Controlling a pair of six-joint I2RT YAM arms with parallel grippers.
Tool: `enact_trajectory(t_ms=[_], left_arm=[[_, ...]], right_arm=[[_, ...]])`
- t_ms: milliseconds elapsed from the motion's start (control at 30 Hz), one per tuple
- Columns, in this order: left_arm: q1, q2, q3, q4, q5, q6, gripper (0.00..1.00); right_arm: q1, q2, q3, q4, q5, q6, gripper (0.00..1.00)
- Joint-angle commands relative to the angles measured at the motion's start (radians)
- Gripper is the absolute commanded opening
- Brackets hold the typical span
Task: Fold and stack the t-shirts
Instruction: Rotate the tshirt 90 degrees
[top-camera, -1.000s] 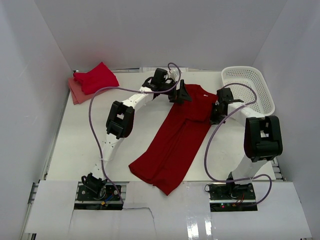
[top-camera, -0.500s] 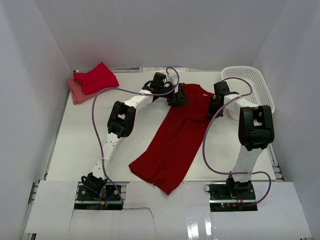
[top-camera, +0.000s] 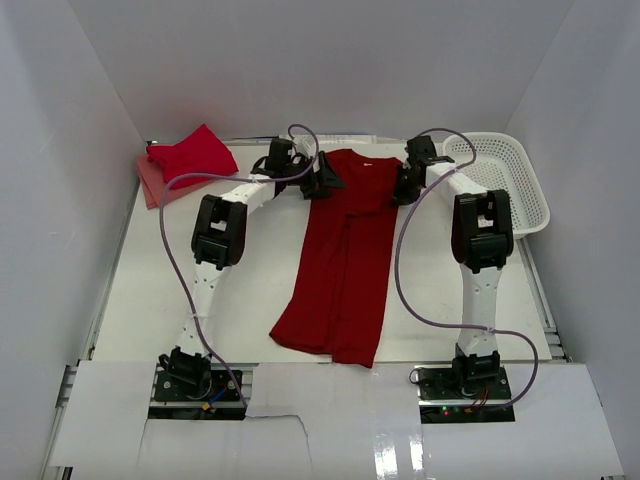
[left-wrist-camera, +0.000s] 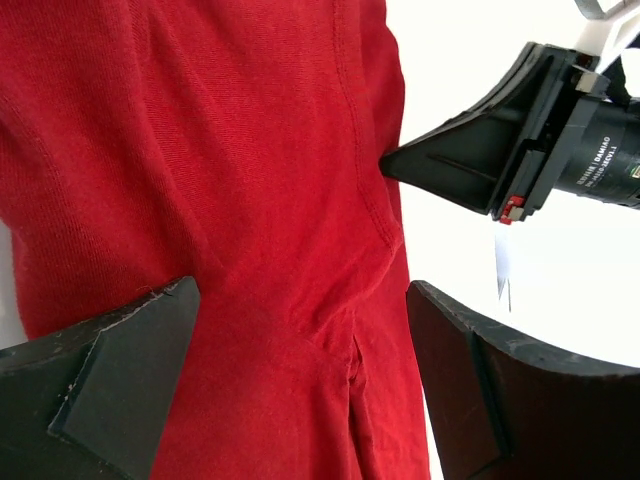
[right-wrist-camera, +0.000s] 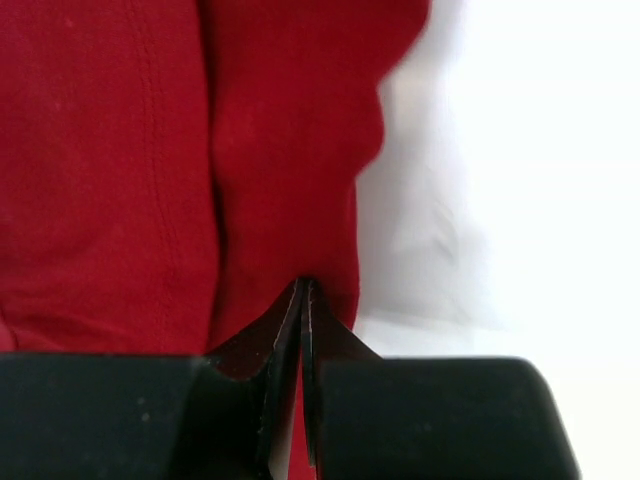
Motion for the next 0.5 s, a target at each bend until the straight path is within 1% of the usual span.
enact_trajectory(t_ms=[0,67,100,167,200,267,300,333,367,400,433,467], left_arm=[[0.09,-0.054,-0.053,-0.075,-0.134,0.02,0.98],[0.11,-0.075,-0.071,-0.08,-0.163,0.025,0.98],[0.13,-0.083,-0.079,-0.08,-0.174,0.025,0.98],[0.149,-0.094,-0.104,-0.065,-0.185,0.02,0.98],[0.164,-0.1,-0.107,-0.063,-0.188,0.011,0.98],[0.176,-0.097,-0.098,-0.054,-0.184,0.0,0.98],[0.182,-0.093,-0.09,-0.043,-0.174,-0.018,0.98],[0.184,-0.089,-0.078,-0.038,-0.161,-0.026,0.98],[0.184,-0.089,-0.047,-0.035,-0.13,-0.035,0.98],[0.181,-0.092,-0.036,-0.029,-0.118,-0.046,0.98],[0.181,-0.112,-0.026,-0.025,-0.108,-0.063,0.98],[0.178,-0.125,-0.015,-0.023,-0.104,-0.069,0.98]], right_arm=[[0.017,0.11,0.151,-0.004,-0.125,-0.009,0.08],[0.028,0.166,0.218,0.002,-0.151,-0.007,0.08],[0.031,0.183,0.277,0.011,-0.179,-0.006,0.08],[0.035,0.232,0.333,0.032,-0.237,-0.003,0.08],[0.035,0.248,0.359,0.057,-0.292,0.002,0.08],[0.037,0.277,0.41,0.094,-0.345,0.01,0.08],[0.037,0.276,0.41,0.139,-0.372,0.022,0.18],[0.038,0.27,0.402,0.166,-0.388,0.025,0.25],[0.038,0.235,0.36,0.195,-0.401,0.026,0.34],[0.038,0.207,0.324,0.227,-0.414,0.026,0.38],[0.038,0.176,0.281,0.297,-0.415,0.025,0.41],[0.04,0.108,0.199,0.327,-0.415,0.02,0.45]])
